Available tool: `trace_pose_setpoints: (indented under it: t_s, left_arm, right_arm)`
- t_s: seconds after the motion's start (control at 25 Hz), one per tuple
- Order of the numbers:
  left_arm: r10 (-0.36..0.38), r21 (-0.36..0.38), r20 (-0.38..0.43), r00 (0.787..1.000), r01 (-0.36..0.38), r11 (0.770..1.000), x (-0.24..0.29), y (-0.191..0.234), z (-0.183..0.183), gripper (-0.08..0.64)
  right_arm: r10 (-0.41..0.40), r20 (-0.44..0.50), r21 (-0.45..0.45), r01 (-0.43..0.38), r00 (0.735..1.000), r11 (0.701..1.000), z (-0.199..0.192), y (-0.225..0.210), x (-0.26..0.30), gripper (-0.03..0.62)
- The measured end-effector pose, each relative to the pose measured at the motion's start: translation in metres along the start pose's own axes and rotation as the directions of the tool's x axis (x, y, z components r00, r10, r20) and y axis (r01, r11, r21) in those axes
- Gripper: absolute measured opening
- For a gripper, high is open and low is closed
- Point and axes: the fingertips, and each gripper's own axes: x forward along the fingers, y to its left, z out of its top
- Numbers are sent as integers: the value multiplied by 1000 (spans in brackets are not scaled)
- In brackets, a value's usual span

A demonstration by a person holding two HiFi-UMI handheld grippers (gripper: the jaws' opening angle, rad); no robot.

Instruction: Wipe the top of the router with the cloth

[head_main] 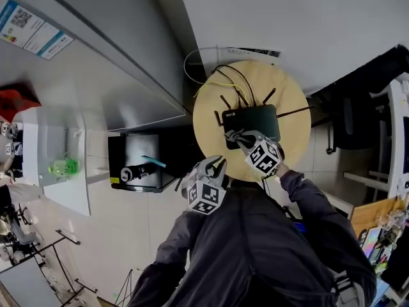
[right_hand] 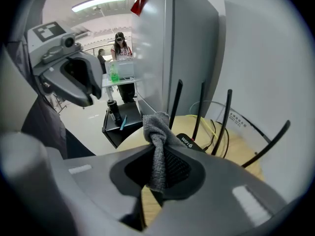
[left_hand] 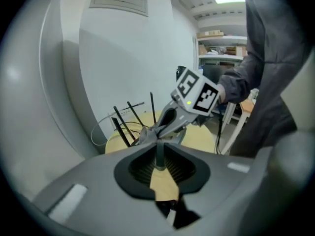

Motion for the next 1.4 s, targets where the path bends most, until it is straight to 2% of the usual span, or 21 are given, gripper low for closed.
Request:
trace_pose_setpoints:
  t_s: [0.12, 0.4, 0.76, 1.0, 1.4]
  left_arm:
    - [-25, -18, -13, 1000, 25, 1000, 0, 6, -5, 69]
    - [-18, -24, -18, 1000, 18, 1000, -14, 24, -15, 66]
    - [-28, -37, -12, 1000, 27, 999, -23, 21, -24, 61]
    - [-48, -18, -2, 999, 48, 999, -20, 19, -22, 60]
    - [-77, -5, 2, 997, 77, 997, -14, 9, -22, 55]
  right_arm:
    - [26, -54, 19, -25, 998, 1000, 2, -21, 32, 38]
    - [37, -208, -54, -49, 977, 997, -3, -54, 88, 40]
    - [35, -266, -40, -47, 963, 998, -7, -66, 116, 38]
    - [55, -284, -26, -65, 957, 998, -16, -44, 106, 38]
    - [115, -286, -71, -141, 951, 987, -44, 36, 81, 38]
